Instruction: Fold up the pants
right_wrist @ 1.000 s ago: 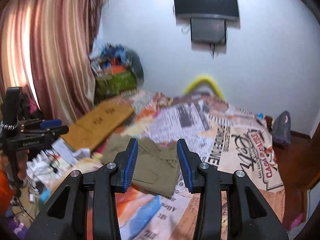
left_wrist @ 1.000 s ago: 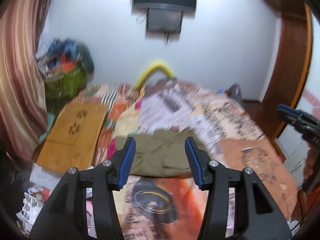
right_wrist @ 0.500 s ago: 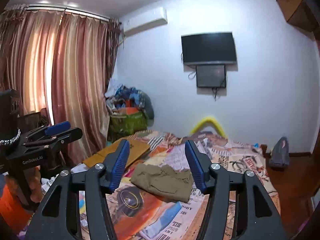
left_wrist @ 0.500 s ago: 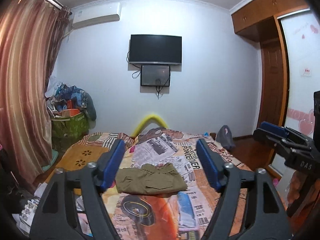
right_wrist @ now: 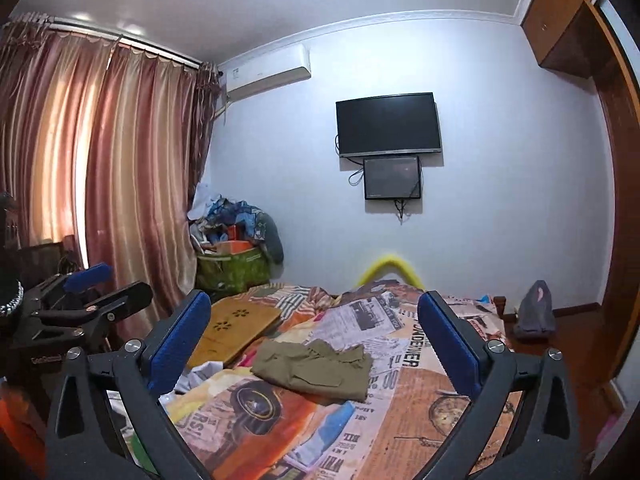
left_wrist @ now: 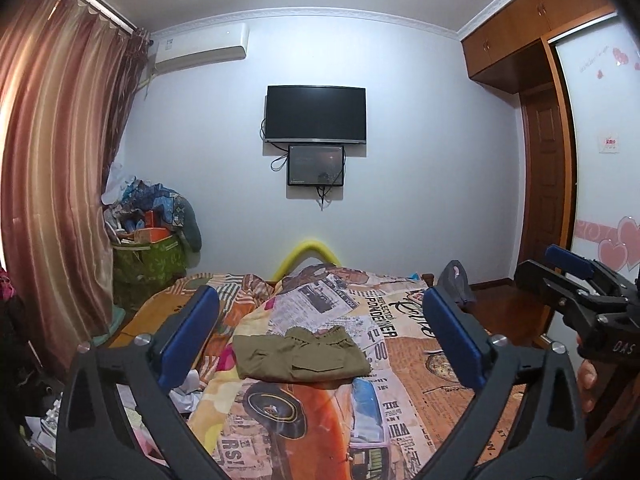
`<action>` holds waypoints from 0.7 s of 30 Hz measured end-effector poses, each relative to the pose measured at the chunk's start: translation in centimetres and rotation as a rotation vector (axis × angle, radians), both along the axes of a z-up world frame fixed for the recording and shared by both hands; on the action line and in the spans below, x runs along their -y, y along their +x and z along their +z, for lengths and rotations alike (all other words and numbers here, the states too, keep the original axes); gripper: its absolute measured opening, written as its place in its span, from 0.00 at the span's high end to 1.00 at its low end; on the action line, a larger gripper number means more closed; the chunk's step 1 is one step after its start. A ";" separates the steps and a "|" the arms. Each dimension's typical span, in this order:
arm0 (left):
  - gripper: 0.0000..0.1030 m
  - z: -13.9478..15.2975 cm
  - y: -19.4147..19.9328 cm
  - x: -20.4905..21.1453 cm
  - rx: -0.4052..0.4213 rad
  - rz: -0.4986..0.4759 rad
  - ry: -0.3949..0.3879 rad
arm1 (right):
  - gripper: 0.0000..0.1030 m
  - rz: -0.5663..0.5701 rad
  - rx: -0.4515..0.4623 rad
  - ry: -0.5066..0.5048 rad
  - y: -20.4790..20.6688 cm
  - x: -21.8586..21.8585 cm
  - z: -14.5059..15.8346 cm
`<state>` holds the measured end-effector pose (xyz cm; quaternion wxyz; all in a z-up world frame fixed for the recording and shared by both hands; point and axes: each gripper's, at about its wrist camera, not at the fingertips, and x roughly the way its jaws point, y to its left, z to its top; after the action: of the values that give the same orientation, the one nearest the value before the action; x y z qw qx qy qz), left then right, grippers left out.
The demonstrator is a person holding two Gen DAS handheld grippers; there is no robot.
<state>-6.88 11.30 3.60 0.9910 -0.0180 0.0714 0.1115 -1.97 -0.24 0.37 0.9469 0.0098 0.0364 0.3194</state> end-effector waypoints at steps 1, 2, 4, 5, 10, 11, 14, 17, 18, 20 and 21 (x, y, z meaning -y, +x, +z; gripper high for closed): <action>0.00 -0.1 -0.1 -0.1 0.001 -0.001 -0.003 | 0.00 0.003 -0.004 0.003 0.0 0.0 0.1; 0.00 -0.2 -0.2 0.0 0.002 -0.001 -0.005 | 0.00 0.004 -0.005 0.004 -0.4 0.1 -0.1; 0.00 -0.4 -0.4 0.1 0.004 0.000 -0.005 | 0.00 0.002 -0.006 0.005 -0.3 0.1 0.0; 0.00 -0.4 -0.4 0.3 0.004 0.001 -0.005 | 0.00 -0.001 -0.005 0.004 -0.5 0.0 -0.1; 0.00 -0.5 -0.5 0.1 0.000 0.006 -0.007 | 0.00 -0.007 -0.009 -0.004 -0.8 0.3 -0.9; 0.00 -0.6 -0.6 0.0 0.000 0.008 -0.008 | 0.00 -0.007 -0.011 -0.004 -0.7 0.3 -0.9; 0.00 -0.6 -0.4 0.0 -0.002 0.010 -0.012 | 0.00 -0.009 -0.011 -0.006 -0.7 0.3 -0.9; 0.00 -0.8 -0.3 0.1 -0.006 0.010 -0.014 | 0.00 -0.008 -0.015 -0.008 -0.7 0.4 -1.1; 0.00 -0.9 -0.2 0.1 -0.007 0.009 -0.014 | 0.00 -0.009 -0.017 -0.009 -0.7 0.4 -1.1; 0.00 -0.9 -0.2 0.2 -0.009 0.010 -0.013 | 0.00 -0.010 -0.020 -0.010 -0.7 0.5 -1.1; 0.00 -0.9 -0.2 0.2 -0.010 0.010 -0.012 | 0.00 -0.009 -0.021 -0.010 -0.7 0.5 -1.1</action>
<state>-7.04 11.10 2.65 0.9900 -0.0240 0.0768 0.1161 -2.66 -0.73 -0.77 0.9479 0.0087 0.0478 0.3148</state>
